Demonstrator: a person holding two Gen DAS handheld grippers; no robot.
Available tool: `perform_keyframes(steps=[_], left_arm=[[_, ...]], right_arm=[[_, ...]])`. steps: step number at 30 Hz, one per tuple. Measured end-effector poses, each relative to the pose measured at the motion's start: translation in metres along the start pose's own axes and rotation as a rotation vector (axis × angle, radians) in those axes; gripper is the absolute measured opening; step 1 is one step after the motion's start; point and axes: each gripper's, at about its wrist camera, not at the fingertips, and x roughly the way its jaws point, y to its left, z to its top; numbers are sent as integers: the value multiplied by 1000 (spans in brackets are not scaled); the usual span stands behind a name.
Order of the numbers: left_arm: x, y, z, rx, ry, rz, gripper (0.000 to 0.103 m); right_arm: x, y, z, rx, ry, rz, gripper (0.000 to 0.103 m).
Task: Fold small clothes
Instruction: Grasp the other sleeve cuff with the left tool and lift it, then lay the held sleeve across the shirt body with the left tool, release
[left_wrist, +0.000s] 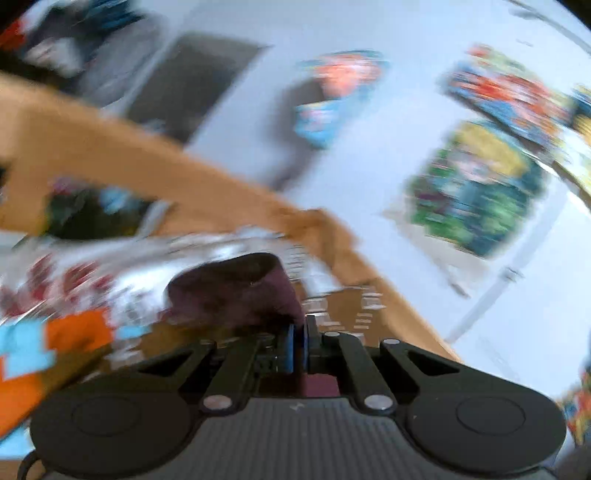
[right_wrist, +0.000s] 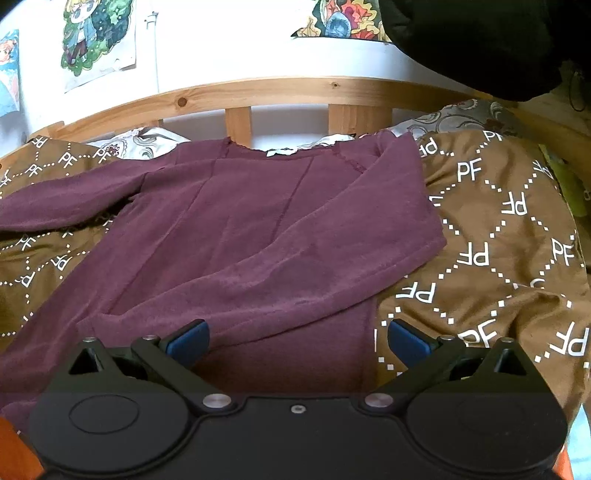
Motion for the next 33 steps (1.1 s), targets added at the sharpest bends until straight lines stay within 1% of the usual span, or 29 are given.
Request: perform_keyframes(steps=[1,4,6,8,12,13,15,17,19,22,23,26,28,30,32,33], left_arm=[[-1,-12,0,55,-14,-46,4],[-7,-49,-2,225,-36,-220,4],[-10,-69,-6,295,-26,-324,4],[-15,-91,-14,355,4,-445,4],[-29,-129,-41,481,94,-691,4],[-35,-138,-55,527,128,-760,4],[-42,-149,-74,587,190,-847,4],[-46,-157,-98,630,291,-928,4],[-52,-162,-124,679,380,-976,4],[-54,-166,-157,782,490,-1019,4],[-55,-165,-164,812,514,-1024,4],[-54,-162,-184,872,584,-1012,4],[-52,-160,-193,885,626,-998,5],[-50,-159,-197,892,650,-983,5],[-48,-152,-200,896,676,-978,10],[-49,-150,-203,900,695,-979,21]], right_arm=[[-1,0,1,2,-4,2,102],[-5,-2,2,13,-20,4,102],[-7,-3,3,23,-28,2,102],[-8,-5,4,37,-33,-3,102],[-11,-7,8,52,-47,-32,102],[-12,-9,9,58,-52,-41,102],[-13,-12,11,70,-64,-56,102],[-13,-16,12,83,-67,-77,102],[-12,-20,12,98,-60,-96,102],[-10,-27,11,127,-42,-119,102],[-10,-28,10,136,-39,-123,102],[-7,-34,9,172,-26,-131,102],[-4,-38,7,192,-16,-135,102],[-2,-41,6,207,-8,-139,102],[0,-44,5,223,-1,-136,102],[1,-44,5,228,1,-135,102]])
